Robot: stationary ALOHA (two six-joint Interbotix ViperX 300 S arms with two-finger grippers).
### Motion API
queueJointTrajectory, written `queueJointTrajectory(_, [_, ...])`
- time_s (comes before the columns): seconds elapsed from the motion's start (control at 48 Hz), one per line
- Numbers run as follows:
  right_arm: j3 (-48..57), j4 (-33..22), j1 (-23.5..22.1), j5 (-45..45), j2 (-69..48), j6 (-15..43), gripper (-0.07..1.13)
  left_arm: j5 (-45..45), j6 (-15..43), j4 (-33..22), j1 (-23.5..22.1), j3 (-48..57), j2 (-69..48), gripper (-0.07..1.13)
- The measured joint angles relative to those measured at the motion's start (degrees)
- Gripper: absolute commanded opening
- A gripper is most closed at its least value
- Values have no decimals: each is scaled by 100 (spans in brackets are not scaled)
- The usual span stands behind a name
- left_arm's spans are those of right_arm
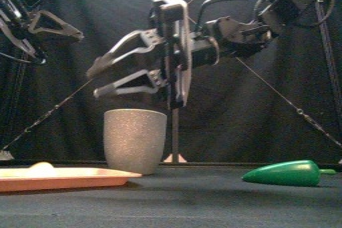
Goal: Pick the chip then place it on the pink plate
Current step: Drop chip on the pink plate and return to neutral
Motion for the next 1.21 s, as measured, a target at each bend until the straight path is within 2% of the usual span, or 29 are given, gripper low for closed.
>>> queueJointTrajectory(0.125, [712,-316,0,-677,-527,-220,76,0,0,0,0,9,0,-2])
queueJointTrajectory(0.312, [1811,-334,-132,-1028,-1397,-571,76,0,0,0,0,18,0,-2])
queueJointTrajectory(0.479, [2865,-62,-554,-1099,-2461,-677,76,0,0,0,26,70,0,-2])
queueJointTrajectory(0.688, [3762,-70,-1257,-1107,-4175,-888,76,0,0,0,79,123,0,-2])
queueJointTrajectory(0.854, [4034,-466,-1415,-1020,-5159,-1151,76,0,9,0,105,123,0,-2])
queueJointTrajectory(1.083, [4175,-1389,-1406,-721,-5836,-1310,76,-9,9,0,114,123,0,-2])
queueJointTrajectory(1.208, [4254,-1503,-1406,-510,-6064,-1283,76,0,18,9,114,123,0,-2])
